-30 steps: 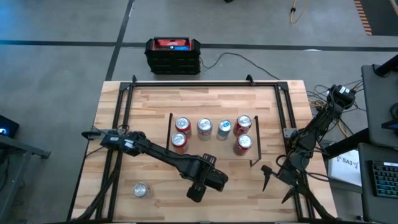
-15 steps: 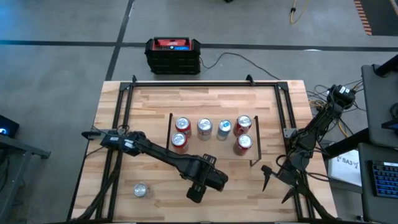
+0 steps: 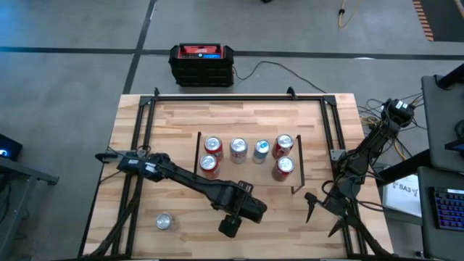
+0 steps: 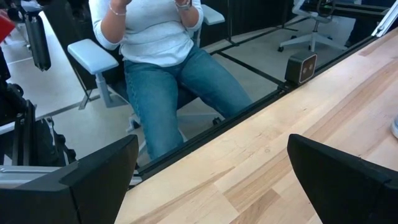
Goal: Place canned beverage on shelf
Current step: Put the blue soda can on the shelf
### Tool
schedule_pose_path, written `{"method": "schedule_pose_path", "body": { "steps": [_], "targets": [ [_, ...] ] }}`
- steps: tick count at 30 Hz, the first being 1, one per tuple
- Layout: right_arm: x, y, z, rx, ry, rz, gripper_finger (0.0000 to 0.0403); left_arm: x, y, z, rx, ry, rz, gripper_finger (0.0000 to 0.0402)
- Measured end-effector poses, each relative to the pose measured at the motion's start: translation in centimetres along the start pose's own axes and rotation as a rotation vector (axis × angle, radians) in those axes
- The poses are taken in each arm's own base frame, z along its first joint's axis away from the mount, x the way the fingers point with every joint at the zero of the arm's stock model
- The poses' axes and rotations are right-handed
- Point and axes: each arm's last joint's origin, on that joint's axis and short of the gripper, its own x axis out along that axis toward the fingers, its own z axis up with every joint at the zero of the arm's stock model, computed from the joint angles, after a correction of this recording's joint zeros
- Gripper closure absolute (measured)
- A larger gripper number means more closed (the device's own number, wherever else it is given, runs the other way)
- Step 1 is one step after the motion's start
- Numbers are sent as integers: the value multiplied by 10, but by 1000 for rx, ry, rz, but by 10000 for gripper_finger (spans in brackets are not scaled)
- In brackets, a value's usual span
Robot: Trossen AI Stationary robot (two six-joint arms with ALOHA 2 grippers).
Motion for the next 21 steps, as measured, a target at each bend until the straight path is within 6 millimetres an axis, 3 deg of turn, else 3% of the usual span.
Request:
{"method": "schedule_pose_path", "body": {
  "steps": [15,21],
  "targets": [
    [0,0,0,0,0,0,3,0,1,0,2,-3,-3,168],
    [0,0,0,0,0,0,3,0,5,-1,57,7,6,144]
  ]
}}
